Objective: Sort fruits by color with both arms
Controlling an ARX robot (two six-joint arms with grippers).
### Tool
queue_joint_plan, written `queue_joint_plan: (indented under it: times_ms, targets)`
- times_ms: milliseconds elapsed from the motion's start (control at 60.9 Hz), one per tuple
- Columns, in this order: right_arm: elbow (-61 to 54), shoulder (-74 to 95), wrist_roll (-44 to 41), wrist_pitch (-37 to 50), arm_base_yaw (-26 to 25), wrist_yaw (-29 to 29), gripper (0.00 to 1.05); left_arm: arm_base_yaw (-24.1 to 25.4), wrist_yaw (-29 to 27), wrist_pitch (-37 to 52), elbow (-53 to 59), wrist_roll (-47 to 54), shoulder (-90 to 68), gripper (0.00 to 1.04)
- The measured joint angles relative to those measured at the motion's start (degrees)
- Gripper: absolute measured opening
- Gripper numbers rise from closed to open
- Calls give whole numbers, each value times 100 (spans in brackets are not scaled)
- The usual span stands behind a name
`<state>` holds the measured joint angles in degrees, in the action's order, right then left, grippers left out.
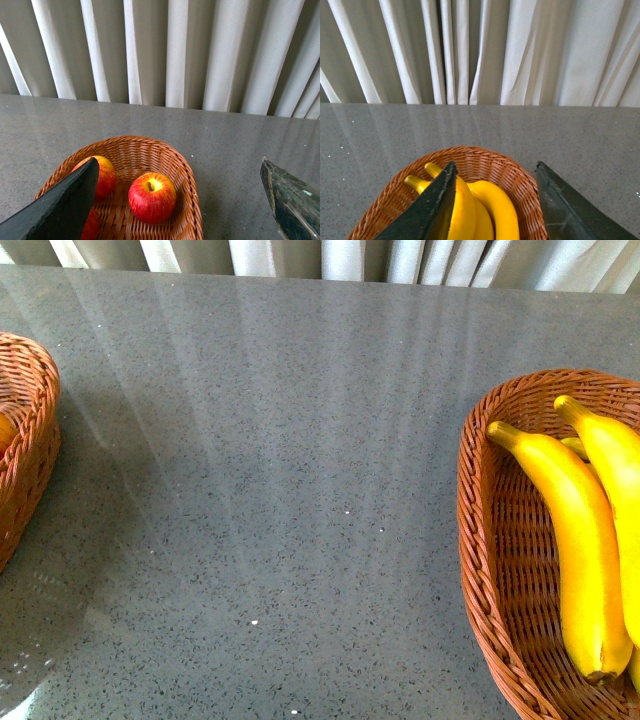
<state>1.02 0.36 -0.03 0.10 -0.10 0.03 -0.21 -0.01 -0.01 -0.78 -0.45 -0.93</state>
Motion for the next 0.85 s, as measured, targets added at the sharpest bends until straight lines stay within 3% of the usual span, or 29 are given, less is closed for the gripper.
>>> queue_joint_plan:
  times_ms: [263, 854]
  targets:
    - [0, -2, 2, 0, 0, 0, 97, 0, 0, 0, 0, -2, 0, 96]
    - [0, -2, 2, 0, 0, 0, 96, 0, 0, 0, 0, 0, 0, 96]
